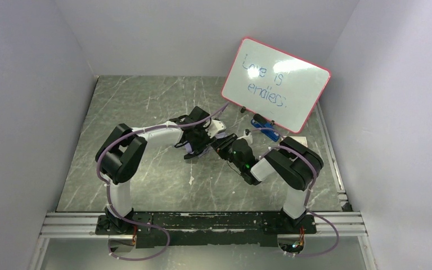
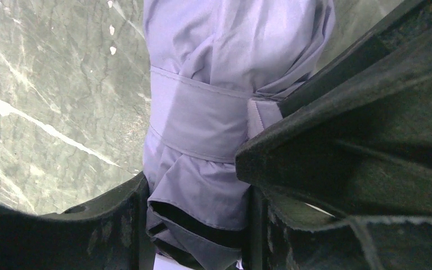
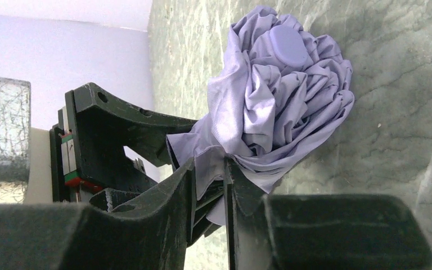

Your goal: Put away the umbrella

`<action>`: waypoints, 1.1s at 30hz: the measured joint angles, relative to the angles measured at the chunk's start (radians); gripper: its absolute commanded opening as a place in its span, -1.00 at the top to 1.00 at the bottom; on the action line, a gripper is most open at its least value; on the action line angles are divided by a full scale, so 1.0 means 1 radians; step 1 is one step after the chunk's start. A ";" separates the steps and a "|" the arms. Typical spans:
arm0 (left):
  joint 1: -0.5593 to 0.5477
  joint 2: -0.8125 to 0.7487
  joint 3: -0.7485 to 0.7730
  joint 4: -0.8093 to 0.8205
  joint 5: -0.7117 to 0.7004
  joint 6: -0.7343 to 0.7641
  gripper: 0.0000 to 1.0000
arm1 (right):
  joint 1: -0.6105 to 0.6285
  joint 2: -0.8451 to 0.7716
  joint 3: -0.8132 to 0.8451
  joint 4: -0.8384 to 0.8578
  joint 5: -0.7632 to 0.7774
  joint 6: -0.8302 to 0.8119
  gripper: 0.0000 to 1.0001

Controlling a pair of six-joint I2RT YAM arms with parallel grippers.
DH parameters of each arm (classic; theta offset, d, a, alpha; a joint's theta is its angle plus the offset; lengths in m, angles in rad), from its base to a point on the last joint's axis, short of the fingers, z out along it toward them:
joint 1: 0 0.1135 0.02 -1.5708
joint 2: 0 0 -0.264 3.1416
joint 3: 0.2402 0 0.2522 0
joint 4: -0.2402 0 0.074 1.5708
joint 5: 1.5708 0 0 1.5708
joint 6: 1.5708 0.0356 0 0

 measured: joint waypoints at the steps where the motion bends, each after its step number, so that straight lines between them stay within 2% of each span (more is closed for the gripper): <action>1: 0.000 0.000 0.000 0.002 -0.004 0.000 0.90 | -0.002 0.008 -0.001 0.014 -0.002 0.004 0.44; 7: 0.000 0.000 -0.003 0.008 -0.012 0.002 0.91 | -0.010 0.042 -0.009 0.074 -0.013 0.030 0.66; 12: 0.000 0.000 -0.003 0.009 -0.015 0.003 0.90 | -0.011 0.052 -0.014 0.101 -0.014 0.033 0.68; 18: 0.000 0.000 -0.003 0.009 -0.015 0.006 0.91 | -0.016 0.068 -0.026 0.165 -0.017 0.034 0.82; 33: 0.000 0.000 -0.003 0.009 -0.015 0.008 0.90 | -0.022 0.095 -0.026 0.210 -0.022 0.036 0.85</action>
